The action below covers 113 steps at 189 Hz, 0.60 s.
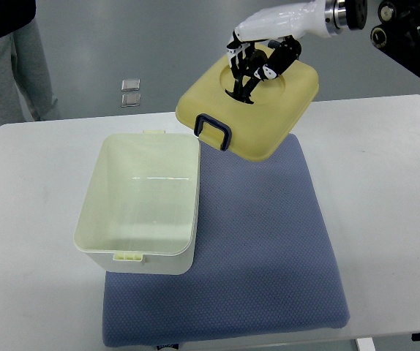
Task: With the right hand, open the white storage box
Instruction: 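Lift the yellow lid off the white box with the right hand, then lower the held lid onto the blue mat beside the box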
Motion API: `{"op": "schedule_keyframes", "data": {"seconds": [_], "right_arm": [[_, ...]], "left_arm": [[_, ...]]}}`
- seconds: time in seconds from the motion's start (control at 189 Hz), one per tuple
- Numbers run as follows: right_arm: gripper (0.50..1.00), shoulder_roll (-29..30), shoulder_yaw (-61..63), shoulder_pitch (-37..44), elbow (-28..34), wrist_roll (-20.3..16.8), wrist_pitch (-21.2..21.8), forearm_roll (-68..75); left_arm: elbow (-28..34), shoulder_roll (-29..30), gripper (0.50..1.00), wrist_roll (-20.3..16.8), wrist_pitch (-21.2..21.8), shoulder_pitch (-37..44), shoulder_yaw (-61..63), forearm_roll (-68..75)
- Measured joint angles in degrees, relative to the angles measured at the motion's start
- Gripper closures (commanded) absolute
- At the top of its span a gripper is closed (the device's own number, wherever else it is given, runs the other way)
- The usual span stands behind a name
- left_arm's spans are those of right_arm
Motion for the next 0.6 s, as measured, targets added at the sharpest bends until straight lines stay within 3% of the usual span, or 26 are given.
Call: {"op": "schedule_keyframes", "data": {"seconds": [0.317,0.597], "right_arm": [[1.0,-1.86,-0.9,-10.15,-0.4,0.0,-4.46,-0.14],[1.0,-1.32,-0.94,-14.75,-0.38,0.45,-5.7,-0.24]], "left_arm": [[0.0,0.0,0.5,0.02,0.0,-0.01,0.0,0.0],[0.0,0.0,0.5,0.02,0.0,0.0,0.0,0.0]]}}
